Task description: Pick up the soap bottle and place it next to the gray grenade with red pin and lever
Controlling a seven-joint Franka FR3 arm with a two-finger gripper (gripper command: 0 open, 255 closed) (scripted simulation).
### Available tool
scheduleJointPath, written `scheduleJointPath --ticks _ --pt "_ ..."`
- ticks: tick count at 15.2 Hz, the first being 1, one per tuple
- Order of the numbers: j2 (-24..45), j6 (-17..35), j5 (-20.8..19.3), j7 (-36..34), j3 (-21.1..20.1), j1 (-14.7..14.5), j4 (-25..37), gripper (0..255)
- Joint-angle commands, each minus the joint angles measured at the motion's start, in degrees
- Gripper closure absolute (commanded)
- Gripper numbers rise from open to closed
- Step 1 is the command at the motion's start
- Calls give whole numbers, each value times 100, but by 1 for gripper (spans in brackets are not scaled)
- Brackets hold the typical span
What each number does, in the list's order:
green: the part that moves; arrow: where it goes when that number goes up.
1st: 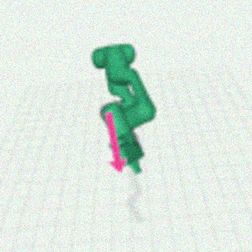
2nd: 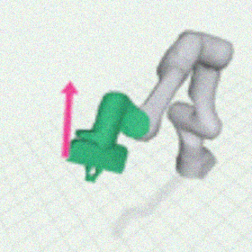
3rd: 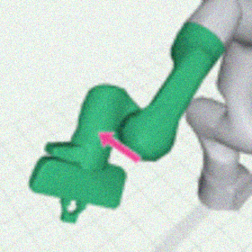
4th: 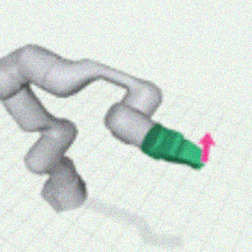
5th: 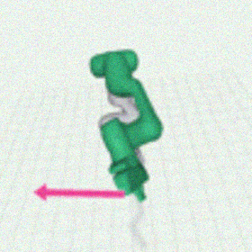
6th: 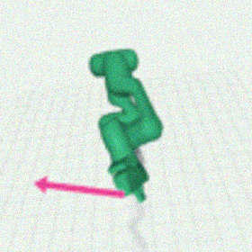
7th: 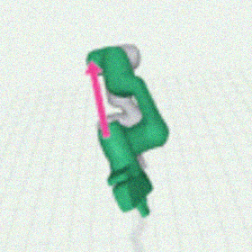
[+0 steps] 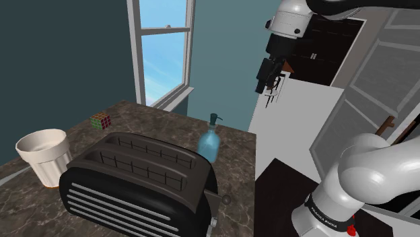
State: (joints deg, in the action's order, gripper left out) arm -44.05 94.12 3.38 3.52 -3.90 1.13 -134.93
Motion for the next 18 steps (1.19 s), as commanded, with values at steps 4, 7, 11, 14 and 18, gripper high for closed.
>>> scheduleJointPath --ticks 4,7,11,14,18 --pt "799 222 51 80 -15 -37 242 0" --pt "1602 392 100 158 -38 -72 540 0" --pt "2672 535 156 254 -79 -120 1022 0" --pt "3471 578 188 318 -116 -157 1443 0" --pt "4532 552 217 389 -173 -212 2084 0"
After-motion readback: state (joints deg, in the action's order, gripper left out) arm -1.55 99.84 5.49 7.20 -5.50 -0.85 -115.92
